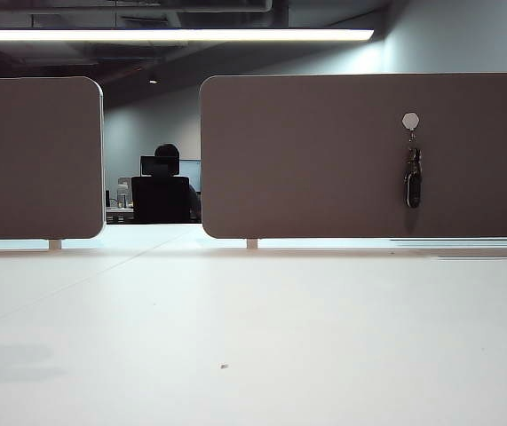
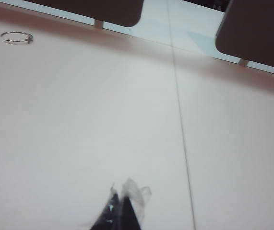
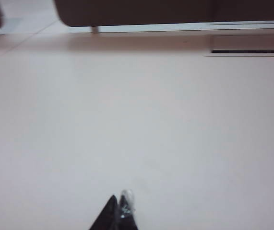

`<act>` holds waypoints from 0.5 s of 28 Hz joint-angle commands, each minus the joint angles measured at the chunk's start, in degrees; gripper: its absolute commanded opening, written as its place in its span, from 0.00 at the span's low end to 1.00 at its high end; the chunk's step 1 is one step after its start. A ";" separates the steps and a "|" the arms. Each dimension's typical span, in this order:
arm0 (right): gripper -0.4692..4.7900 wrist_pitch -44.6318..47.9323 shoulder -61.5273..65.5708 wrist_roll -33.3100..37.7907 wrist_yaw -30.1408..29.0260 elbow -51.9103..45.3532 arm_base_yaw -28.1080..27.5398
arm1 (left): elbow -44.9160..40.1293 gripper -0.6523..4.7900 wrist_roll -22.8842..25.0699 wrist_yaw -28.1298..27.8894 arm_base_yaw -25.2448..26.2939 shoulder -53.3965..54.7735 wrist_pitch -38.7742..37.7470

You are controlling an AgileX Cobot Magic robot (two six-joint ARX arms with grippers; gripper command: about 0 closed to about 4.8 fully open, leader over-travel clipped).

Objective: Hang the bunch of keys on the hook.

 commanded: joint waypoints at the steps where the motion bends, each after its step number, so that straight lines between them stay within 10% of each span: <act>1: 0.08 0.59 0.00 0.24 -0.07 -0.20 -2.60 | -0.26 0.12 0.09 0.22 0.28 0.02 -0.22; 14: 0.08 0.59 0.00 0.24 -0.04 -0.20 -5.27 | -0.26 0.12 0.09 0.24 0.26 0.02 -0.22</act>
